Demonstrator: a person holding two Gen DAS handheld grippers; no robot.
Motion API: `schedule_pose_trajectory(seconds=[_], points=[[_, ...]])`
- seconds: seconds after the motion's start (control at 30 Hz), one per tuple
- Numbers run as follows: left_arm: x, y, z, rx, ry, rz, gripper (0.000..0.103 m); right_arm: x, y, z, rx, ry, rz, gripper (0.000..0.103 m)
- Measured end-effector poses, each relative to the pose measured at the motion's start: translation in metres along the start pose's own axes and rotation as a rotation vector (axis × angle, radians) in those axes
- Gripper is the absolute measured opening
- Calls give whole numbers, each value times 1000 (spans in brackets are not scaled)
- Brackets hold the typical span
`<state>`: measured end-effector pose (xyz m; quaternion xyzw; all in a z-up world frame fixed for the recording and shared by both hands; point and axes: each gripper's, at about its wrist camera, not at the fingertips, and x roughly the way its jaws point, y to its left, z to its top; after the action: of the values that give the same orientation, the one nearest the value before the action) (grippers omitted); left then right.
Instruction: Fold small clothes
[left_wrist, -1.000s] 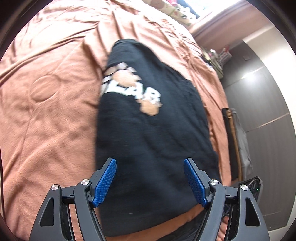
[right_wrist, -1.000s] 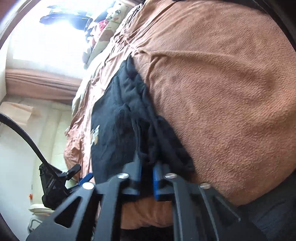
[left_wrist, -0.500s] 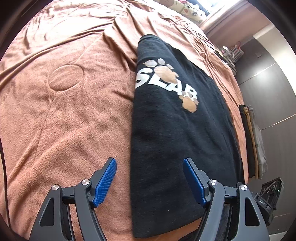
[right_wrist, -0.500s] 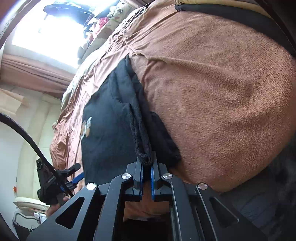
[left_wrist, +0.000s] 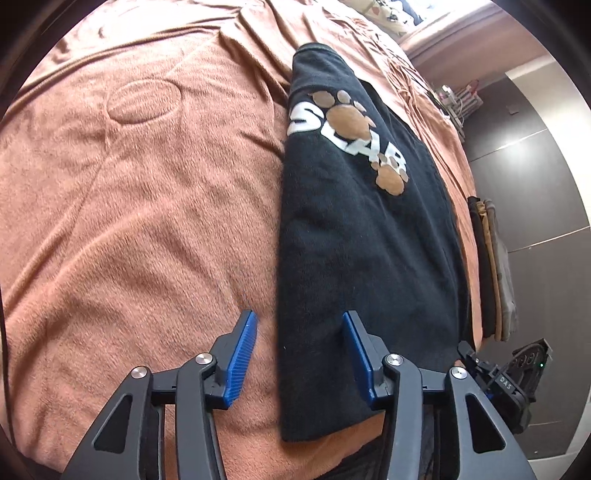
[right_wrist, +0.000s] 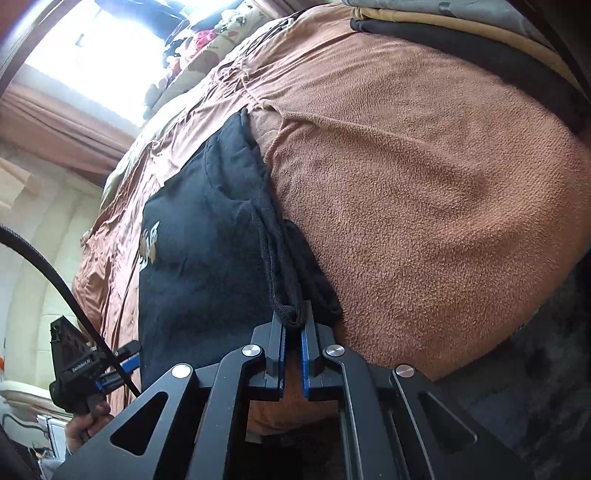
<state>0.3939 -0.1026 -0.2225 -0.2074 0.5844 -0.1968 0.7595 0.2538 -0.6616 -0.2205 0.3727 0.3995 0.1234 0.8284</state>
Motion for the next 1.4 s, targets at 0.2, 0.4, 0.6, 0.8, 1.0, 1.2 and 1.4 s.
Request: schedule_pose_trajectory(seconds=[0.2,0.4,0.6,0.8,1.0,1.2,1.4], points=[[-1,0,-12,-27,44,-43,40,-16,10,8,-68,-43,-35,33],[0,7,-21,-72,47,-74,37,-9,10,11,-105,-50,-36,49],[-1,9,-36,-84,29,-91,23,15,12,10,-148,-19,-51,40],[-29,0,-30,-29,5,-81,8,13,20,6,-129,12,-27,18],[-58,-9,-23,47,-27,-40,7,11,33,1,-159,87,40,18],[-72,3,-27,51,-19,-16,7,16,45,-11,-227,191,81,18],[-80,24,-39,21,10,12,7,19,44,-23,-259,258,100,18]])
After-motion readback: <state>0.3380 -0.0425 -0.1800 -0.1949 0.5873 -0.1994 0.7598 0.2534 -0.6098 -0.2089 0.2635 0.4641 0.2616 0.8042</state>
